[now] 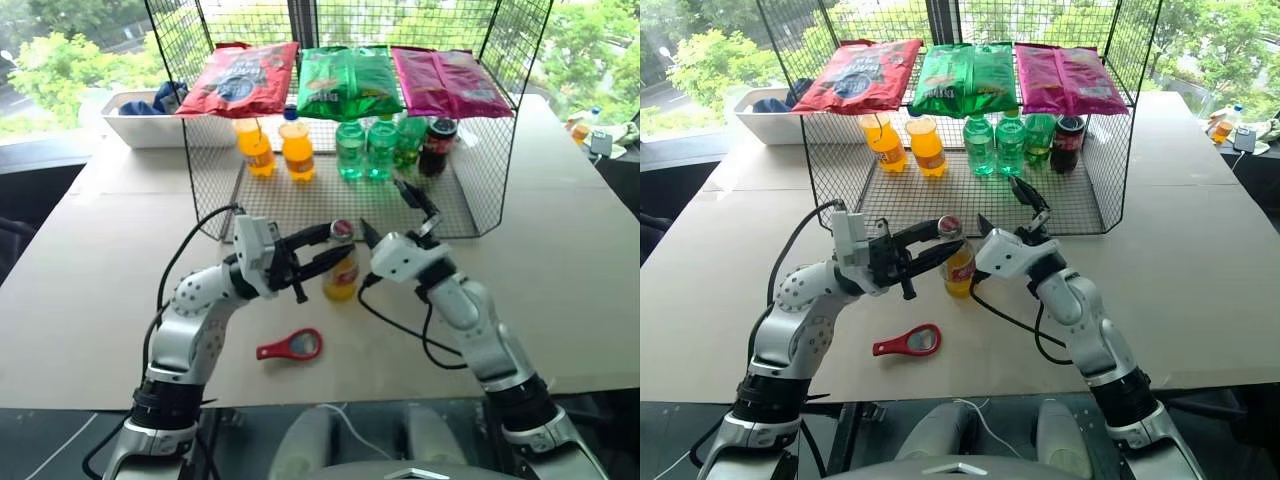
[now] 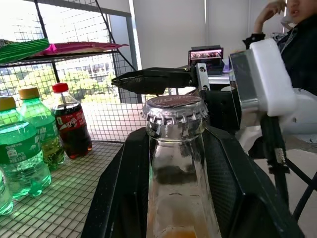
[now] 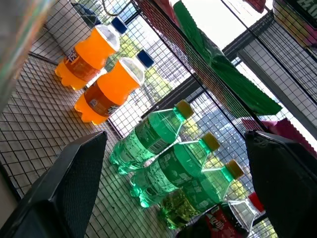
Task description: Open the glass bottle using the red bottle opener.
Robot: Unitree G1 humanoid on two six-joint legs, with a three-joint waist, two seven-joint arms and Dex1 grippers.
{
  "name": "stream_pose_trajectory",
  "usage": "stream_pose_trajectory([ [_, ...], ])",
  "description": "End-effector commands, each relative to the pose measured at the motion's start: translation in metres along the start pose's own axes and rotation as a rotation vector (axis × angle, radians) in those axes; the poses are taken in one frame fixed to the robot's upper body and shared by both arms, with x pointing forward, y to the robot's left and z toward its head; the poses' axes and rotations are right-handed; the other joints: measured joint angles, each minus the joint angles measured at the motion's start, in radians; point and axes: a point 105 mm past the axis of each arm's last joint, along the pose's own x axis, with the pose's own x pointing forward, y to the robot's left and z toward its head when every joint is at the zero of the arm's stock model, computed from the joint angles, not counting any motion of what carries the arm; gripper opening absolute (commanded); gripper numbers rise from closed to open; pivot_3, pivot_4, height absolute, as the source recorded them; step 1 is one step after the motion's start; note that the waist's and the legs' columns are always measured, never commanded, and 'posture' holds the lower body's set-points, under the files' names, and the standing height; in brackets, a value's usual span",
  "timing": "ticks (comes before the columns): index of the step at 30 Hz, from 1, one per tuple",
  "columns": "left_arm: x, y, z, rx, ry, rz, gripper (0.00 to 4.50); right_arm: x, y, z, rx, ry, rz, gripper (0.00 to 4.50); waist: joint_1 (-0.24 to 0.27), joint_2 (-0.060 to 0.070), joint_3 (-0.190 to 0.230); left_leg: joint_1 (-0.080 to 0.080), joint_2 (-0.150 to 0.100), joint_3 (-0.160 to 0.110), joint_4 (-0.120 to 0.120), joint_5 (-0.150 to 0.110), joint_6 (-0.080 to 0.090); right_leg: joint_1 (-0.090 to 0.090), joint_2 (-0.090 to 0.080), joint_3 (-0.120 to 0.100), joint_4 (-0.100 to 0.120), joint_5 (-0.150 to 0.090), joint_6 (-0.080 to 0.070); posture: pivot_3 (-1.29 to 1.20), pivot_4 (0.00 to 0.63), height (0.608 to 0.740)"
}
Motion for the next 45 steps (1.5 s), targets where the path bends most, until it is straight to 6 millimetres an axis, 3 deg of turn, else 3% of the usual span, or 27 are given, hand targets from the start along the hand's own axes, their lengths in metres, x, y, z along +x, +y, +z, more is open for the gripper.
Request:
stream_pose_trajectory([
  [1, -0.008, -0.003, -0.024, -0.065, 0.104, 0.012, 1.37, -0.004, -0.015, -0.001, -0.008, -0.005, -0.040, 4.48, 0.000, 0.000, 0.000, 0.000, 0.000, 0.000, -0.001, 0.000, 0.000, 0.000, 0.000, 0.000, 0.000, 0.000, 0.000, 0.00, 0.150, 0.740],
  [7, -0.006, -0.003, -0.025, -0.068, 0.102, 0.013, 1.37, -0.008, -0.018, -0.010, 0.081, 0.050, -0.056, 4.48, 0.000, 0.001, 0.001, 0.000, 0.001, 0.000, -0.005, 0.000, 0.000, 0.000, 0.000, 0.000, -0.003, 0.000, 0.000, 0.00, 0.150, 0.740],
  [11, -0.006, -0.003, -0.025, -0.068, 0.103, 0.012, 1.37, -0.013, -0.007, -0.026, 0.403, 0.204, -0.025, 4.48, 0.000, 0.001, 0.001, 0.000, 0.001, 0.000, -0.005, 0.000, 0.000, 0.000, 0.000, 0.000, -0.004, 0.000, 0.000, 0.00, 0.150, 0.740],
  [14, -0.007, -0.003, -0.026, -0.069, 0.105, 0.009, 1.37, -0.040, 0.019, -0.056, 0.659, 0.464, 0.074, 4.48, 0.003, 0.001, 0.001, 0.000, 0.001, 0.000, -0.005, 0.000, 0.000, 0.000, 0.000, 0.000, -0.004, 0.000, 0.000, 0.00, 0.150, 0.740],
  [17, -0.007, -0.003, -0.026, -0.068, 0.107, 0.010, 1.37, -0.052, 0.029, -0.054, 0.877, 0.524, 0.145, 4.48, 0.003, 0.003, 0.002, 0.000, 0.001, -0.001, -0.006, -0.002, 0.003, 0.000, -0.001, -0.001, -0.005, 0.000, 0.000, 0.00, 0.150, 0.740],
  [19, -0.007, -0.003, -0.026, -0.068, 0.106, 0.012, 1.37, -0.055, 0.025, -0.058, 0.971, 0.563, 0.104, 4.48, 0.001, 0.004, 0.002, 0.000, 0.001, -0.001, -0.006, -0.002, 0.004, 0.000, -0.002, 0.000, -0.005, 0.000, 0.000, 0.00, 0.150, 0.740],
  [23, -0.008, -0.003, -0.025, -0.077, 0.104, 0.017, 1.37, -0.059, 0.010, -0.072, 0.969, 0.608, -0.003, 4.48, 0.000, 0.005, 0.002, 0.002, 0.001, -0.001, -0.010, -0.002, 0.004, -0.001, -0.001, -0.001, -0.005, 0.000, 0.000, 0.00, 0.150, 0.740],
  [28, -0.008, 0.003, -0.022, -0.085, 0.086, 0.042, 1.37, -0.056, 0.010, -0.068, 0.960, 0.589, -0.014, 4.48, 0.000, 0.005, 0.002, 0.001, 0.001, -0.001, -0.011, -0.002, 0.003, -0.001, -0.001, -0.001, -0.006, 0.000, 0.000, 0.00, 0.150, 0.740],
  [30, -0.009, 0.003, -0.022, -0.085, 0.087, 0.044, 2.11, -0.055, 0.012, -0.065, 0.957, 0.581, -0.002, 4.50, -0.001, 0.006, 0.003, 0.001, 0.001, -0.001, -0.011, 0.000, 0.000, -0.001, -0.001, -0.001, -0.006, 0.000, 0.000, 0.00, 0.150, 0.740],
  [31, -0.009, 0.004, -0.022, -0.084, 0.088, 0.046, 2.24, -0.055, 0.012, -0.065, 0.956, 0.579, 0.001, 4.50, -0.001, 0.006, 0.003, 0.001, 0.001, -0.001, -0.011, 0.000, 0.000, -0.001, -0.001, -0.001, -0.006, 0.000, 0.000, 0.00, 0.150, 0.740],
  [35, -0.009, 0.007, -0.023, -0.067, 0.094, 0.067, 3.99, -0.055, 0.013, -0.062, 0.958, 0.565, 0.005, 4.50, -0.001, 0.006, 0.004, -0.005, 0.001, -0.001, -0.011, 0.000, 0.000, -0.007, -0.001, -0.001, -0.006, 0.000, 0.000, 0.00, 0.150, 0.740],
  [45, -0.011, 0.005, -0.017, -0.064, 0.089, 0.043, 3.99, -0.052, 0.004, -0.059, 1.012, 0.513, -0.048, 4.50, -0.001, 0.006, 0.004, -0.018, 0.001, 0.000, -0.011, 0.001, -0.001, -0.019, -0.001, 0.000, -0.005, 0.000, 0.000, 0.00, 0.150, 0.740],
])
